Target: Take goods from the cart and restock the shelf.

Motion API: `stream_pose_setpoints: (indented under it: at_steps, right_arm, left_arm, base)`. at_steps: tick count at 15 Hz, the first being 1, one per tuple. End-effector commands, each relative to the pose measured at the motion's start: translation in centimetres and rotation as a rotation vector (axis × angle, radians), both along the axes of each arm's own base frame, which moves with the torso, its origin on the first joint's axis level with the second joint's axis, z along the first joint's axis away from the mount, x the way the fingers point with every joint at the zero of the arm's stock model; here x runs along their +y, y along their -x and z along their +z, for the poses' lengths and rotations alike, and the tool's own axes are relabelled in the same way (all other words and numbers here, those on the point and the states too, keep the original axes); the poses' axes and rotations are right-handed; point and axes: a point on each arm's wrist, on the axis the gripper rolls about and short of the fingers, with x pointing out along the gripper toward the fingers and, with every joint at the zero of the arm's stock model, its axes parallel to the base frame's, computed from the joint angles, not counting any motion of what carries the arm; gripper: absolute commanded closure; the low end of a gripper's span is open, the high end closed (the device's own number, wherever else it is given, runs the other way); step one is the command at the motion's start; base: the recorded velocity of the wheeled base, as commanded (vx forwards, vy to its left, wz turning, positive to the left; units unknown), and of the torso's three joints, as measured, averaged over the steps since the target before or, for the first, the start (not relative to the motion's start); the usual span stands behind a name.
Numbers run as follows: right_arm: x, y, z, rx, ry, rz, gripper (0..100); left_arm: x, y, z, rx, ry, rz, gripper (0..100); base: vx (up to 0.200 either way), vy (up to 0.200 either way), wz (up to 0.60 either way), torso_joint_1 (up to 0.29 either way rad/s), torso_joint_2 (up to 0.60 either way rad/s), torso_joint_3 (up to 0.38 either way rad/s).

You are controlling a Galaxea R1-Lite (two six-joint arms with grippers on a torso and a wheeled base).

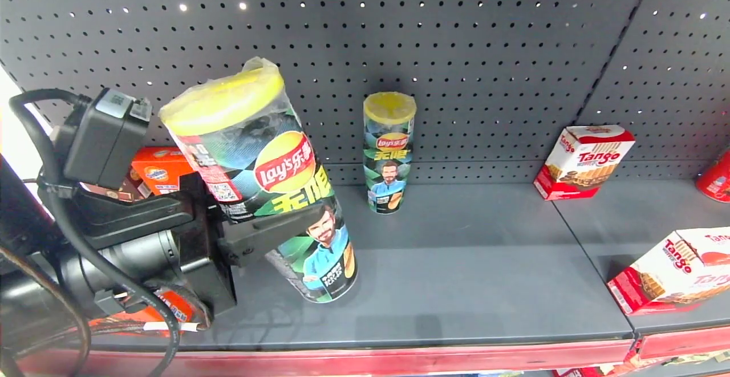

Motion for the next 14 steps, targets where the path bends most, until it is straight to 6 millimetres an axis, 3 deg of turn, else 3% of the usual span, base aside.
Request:
stream_pose_setpoints:
  at_steps: [1,4,7,9,12,14]
  right_arm:
    - [1.8,-8.0,6.8,0.097,0.056,0.181,0]
    - [4.4,-11.7,8.4,0.134,0.068,0.349,0]
    - [6.6,-14.4,8.3,0.202,0.077,0.506,0]
    - [8.2,-18.0,8.2,0.164,0.065,0.551,0]
    - [8.9,-22.3,7.1,0.116,0.035,0.595,0]
    - [9.6,-24.3,7.6,0.09,0.052,0.656,0]
  left_arm:
    - [0.1,-0.2,0.0,0.001,0.0,0.008,100]
    - [0.7,-0.4,-0.2,0.009,-0.004,0.037,100]
    - [0.8,-0.4,-0.3,0.01,-0.005,0.044,100]
    - [0.8,-0.4,-0.3,0.012,-0.006,0.045,100]
    - [0.8,-0.6,-0.4,0.018,-0.009,0.044,100]
    - [0.8,-0.6,-0.6,0.024,-0.012,0.041,100]
  base:
    - [0.0,0.0,0.0,0.0,0.0,0.0]
    - [0.0,0.0,0.0,0.0,0.0,0.0]
    - [0.0,0.0,0.0,0.0,0.0,0.0]
    - [0.0,0.0,0.0,0.0,0.0,0.0]
    - [0.0,0.0,0.0,0.0,0.0,0.0]
    - [0.0,0.0,0.0,0.0,0.0,0.0]
